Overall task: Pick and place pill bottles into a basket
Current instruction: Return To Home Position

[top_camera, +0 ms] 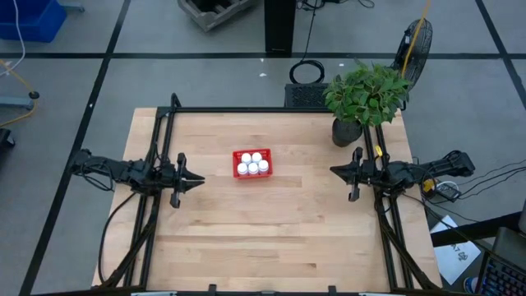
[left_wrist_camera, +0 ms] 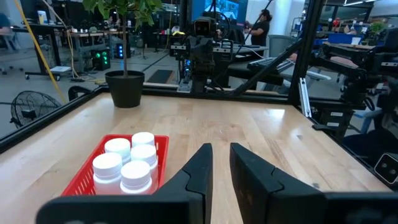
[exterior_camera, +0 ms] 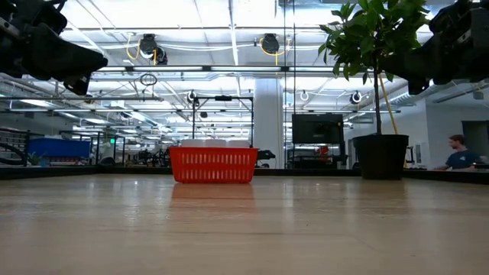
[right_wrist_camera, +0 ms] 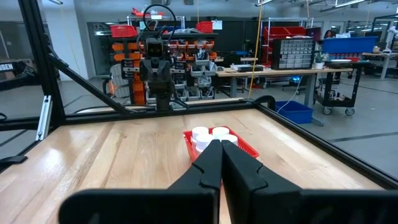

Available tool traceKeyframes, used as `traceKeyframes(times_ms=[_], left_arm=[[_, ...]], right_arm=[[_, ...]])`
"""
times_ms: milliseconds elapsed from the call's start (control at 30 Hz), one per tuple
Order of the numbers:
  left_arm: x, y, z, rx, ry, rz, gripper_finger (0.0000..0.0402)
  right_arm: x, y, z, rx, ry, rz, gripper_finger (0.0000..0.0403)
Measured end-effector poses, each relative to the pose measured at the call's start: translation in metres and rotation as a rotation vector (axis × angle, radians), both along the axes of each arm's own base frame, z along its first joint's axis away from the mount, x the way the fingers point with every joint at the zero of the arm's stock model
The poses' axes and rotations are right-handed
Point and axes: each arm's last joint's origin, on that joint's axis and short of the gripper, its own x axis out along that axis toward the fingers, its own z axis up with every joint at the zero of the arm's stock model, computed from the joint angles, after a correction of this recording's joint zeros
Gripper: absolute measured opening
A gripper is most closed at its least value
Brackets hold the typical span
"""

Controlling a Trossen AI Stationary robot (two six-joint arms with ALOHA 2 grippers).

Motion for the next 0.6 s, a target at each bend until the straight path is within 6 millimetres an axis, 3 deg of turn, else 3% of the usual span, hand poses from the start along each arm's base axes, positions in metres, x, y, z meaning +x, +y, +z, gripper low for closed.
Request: traceKeyframes(times_ms=[600], left_arm=[[0.0000, 0.0000, 0.0000, 0.000, 0.000, 0.000, 0.0041]], right_arm=[[0.0000, 0.0000, 0.0000, 0.000, 0.000, 0.000, 0.0000]])
